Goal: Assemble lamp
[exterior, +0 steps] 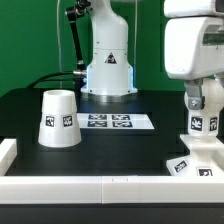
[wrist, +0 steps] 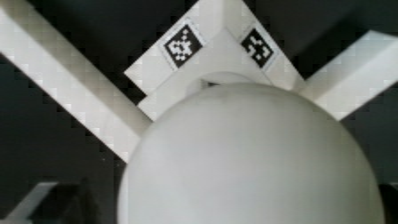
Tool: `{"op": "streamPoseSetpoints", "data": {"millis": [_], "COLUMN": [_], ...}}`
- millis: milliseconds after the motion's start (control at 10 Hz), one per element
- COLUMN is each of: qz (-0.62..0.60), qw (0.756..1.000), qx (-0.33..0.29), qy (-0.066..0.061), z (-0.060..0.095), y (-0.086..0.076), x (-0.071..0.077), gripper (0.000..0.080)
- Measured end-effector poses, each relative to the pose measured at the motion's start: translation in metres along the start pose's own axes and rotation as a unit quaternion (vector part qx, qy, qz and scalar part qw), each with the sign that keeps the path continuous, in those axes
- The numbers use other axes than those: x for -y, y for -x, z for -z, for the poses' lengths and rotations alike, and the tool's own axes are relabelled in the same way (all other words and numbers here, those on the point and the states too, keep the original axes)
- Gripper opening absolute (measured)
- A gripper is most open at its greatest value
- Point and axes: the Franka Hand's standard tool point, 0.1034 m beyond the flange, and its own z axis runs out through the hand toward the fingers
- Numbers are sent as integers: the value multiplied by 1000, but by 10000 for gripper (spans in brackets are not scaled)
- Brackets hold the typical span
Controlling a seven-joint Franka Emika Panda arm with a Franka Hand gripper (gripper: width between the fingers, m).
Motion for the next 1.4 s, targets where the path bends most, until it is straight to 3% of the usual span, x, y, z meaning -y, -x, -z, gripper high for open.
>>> {"op": "streamPoseSetpoints", "data": {"millis": [600,700,800,1200,1400], "qz": [147,144,144,122,-11], "qw": [989,989,989,992,1000], "qx": [18,18,18,17,10], "qy": [3,3,3,3,6], "z": [-2,-2,-2,-2,-2], "y": [5,6,6,6,6], "x": [-1,-1,-2,-2,-3], "gripper": [699,699,589,576,576]}}
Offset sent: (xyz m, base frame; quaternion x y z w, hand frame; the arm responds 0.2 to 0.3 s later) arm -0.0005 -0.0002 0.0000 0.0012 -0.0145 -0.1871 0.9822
